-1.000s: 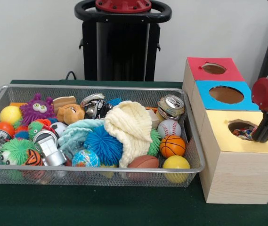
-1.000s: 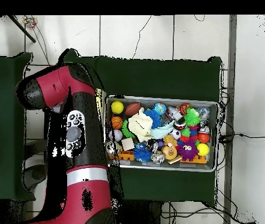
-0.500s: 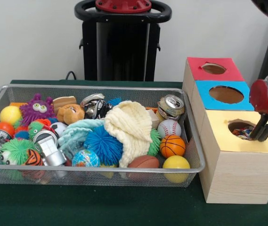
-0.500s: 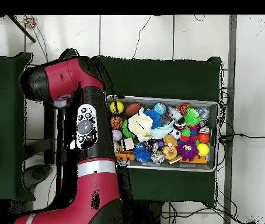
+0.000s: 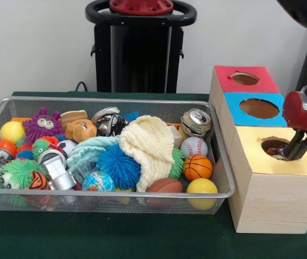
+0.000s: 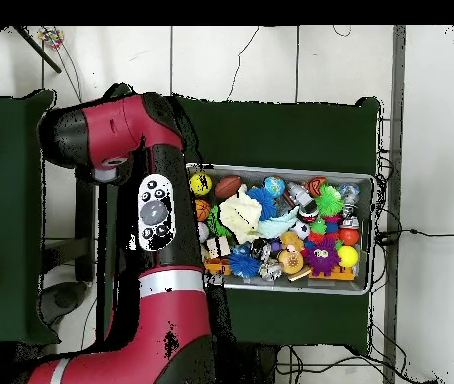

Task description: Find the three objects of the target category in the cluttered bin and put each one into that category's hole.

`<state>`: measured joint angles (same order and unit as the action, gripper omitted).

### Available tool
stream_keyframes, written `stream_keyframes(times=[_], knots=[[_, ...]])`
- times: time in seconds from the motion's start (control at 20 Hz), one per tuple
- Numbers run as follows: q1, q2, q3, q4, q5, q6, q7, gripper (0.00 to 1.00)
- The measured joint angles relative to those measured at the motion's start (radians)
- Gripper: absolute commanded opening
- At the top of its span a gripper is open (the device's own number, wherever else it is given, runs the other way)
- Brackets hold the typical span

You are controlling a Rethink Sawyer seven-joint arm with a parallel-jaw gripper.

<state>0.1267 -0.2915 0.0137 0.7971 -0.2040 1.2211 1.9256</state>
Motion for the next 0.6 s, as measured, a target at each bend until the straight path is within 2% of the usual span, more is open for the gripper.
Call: stream_keyframes(times=[0.6], knots=[[-0.03,0.006,0.022,0.0,0.039,0.012,0.0,0.0]])
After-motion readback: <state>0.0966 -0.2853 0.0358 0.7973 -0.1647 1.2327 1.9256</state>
